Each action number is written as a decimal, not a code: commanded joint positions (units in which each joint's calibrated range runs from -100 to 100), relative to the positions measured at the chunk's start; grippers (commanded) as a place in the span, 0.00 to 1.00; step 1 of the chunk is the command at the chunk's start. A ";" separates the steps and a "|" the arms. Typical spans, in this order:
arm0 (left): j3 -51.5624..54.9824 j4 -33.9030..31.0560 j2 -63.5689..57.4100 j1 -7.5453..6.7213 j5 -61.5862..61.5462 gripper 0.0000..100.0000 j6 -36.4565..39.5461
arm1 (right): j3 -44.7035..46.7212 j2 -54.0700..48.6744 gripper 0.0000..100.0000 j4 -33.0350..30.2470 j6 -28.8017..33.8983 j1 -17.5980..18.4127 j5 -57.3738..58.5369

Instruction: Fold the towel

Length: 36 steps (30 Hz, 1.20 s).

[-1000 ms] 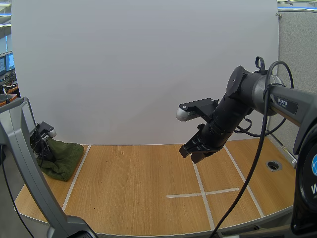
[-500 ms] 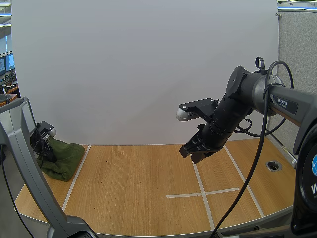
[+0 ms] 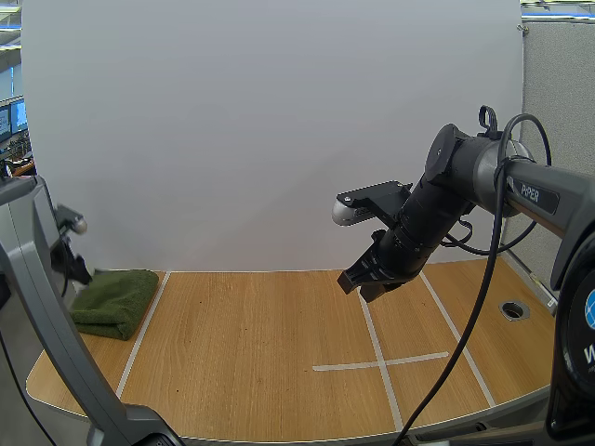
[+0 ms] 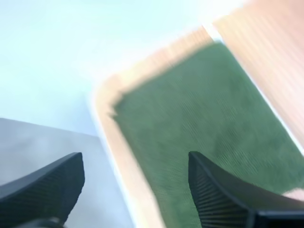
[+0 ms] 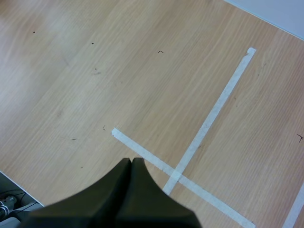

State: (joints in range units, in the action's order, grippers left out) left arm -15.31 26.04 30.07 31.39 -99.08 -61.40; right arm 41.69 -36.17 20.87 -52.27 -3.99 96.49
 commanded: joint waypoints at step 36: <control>32.73 5.00 -58.22 -24.29 26.38 0.00 34.13 | 0.06 -0.71 0.00 0.30 -0.26 0.02 -12.05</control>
State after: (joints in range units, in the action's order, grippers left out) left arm -2.97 31.18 -14.56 8.05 -86.41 -28.55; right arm 41.69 -36.17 20.76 -52.27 -3.99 85.94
